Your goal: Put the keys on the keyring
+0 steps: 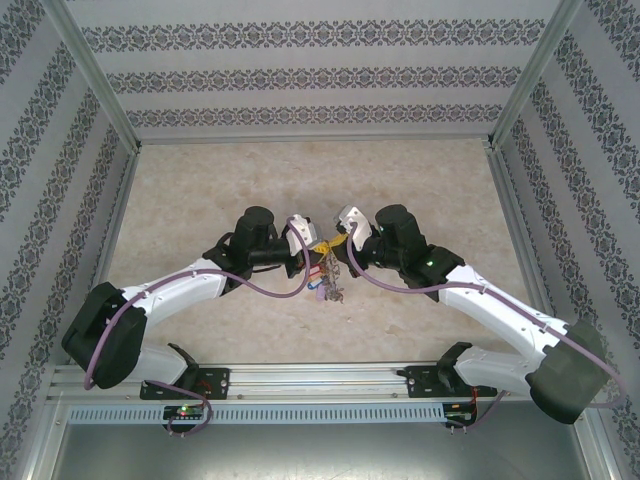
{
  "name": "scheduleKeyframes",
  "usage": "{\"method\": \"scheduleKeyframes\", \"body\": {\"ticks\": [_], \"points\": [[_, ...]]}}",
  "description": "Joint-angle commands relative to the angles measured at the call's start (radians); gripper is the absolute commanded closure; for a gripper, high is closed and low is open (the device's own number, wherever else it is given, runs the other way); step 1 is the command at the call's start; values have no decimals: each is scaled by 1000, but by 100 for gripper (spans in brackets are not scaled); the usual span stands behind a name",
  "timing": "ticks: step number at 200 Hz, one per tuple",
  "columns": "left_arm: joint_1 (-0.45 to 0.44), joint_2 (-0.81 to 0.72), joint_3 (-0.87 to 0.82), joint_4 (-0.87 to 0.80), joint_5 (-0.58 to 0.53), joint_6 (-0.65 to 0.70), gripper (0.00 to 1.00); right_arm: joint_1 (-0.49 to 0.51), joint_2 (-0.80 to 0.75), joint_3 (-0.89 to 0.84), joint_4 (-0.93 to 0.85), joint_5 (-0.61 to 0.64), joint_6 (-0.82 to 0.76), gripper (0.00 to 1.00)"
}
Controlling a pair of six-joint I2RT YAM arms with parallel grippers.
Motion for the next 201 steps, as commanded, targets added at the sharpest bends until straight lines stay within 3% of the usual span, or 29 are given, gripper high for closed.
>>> {"method": "scheduleKeyframes", "body": {"ticks": [1, 138, 201], "points": [[-8, 2, 21, -8, -14, 11, 100, -5, -43, 27, -3, 21, -19, 100], [-10, 23, -93, 223, -36, -76, 100, -57, 2, 17, -22, 44, 49, 100], [-11, 27, -93, 214, -43, -75, 100, -50, 6, 30, 14, 10, 46, 100]]}}
